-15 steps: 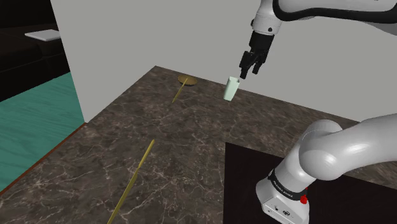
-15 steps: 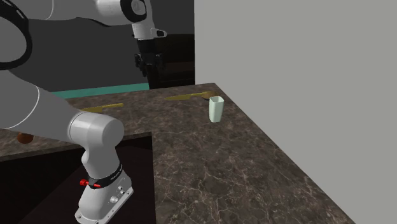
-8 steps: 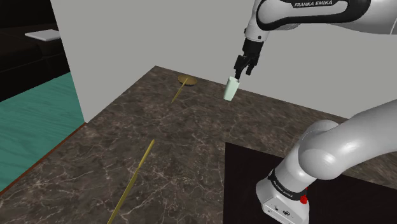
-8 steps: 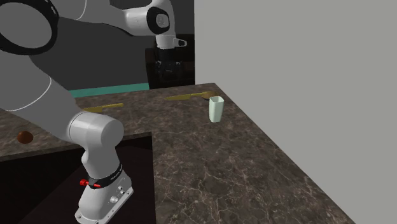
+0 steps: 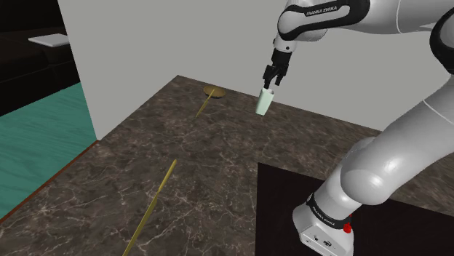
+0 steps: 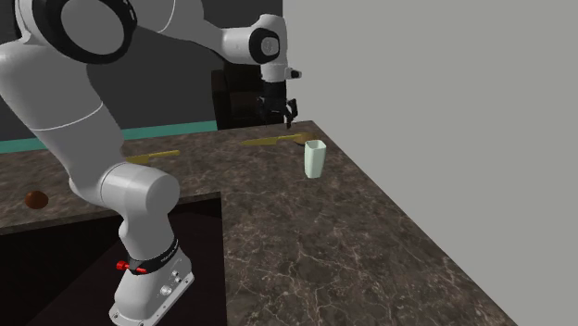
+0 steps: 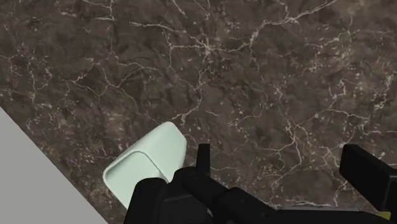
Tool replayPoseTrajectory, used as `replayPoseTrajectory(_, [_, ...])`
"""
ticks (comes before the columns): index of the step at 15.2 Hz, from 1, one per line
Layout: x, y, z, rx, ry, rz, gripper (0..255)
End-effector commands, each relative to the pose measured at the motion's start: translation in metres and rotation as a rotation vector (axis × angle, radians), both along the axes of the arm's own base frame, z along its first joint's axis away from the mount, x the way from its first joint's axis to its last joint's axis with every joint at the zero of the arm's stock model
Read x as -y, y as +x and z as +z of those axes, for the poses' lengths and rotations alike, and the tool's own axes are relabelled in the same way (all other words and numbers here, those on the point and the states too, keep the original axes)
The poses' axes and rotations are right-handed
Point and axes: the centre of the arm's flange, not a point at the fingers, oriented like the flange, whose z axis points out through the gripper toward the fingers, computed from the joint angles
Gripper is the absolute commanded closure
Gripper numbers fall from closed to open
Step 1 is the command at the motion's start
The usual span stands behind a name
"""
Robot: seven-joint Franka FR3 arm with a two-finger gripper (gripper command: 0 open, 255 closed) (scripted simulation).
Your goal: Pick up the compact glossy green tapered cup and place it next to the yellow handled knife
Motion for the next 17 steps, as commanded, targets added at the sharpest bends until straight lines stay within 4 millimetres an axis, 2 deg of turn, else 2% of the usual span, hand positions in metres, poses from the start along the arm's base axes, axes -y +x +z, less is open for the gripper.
replayPoseTrajectory(1, [0.023,0.013,-0.012,0.0,0.005,0.002,0])
replayPoseTrajectory(9, [0.105,0.067,-0.057,0.0,0.027,0.008,0])
replayPoseTrajectory(17, [0.107,0.067,-0.098,0.0,0.028,0.009,0])
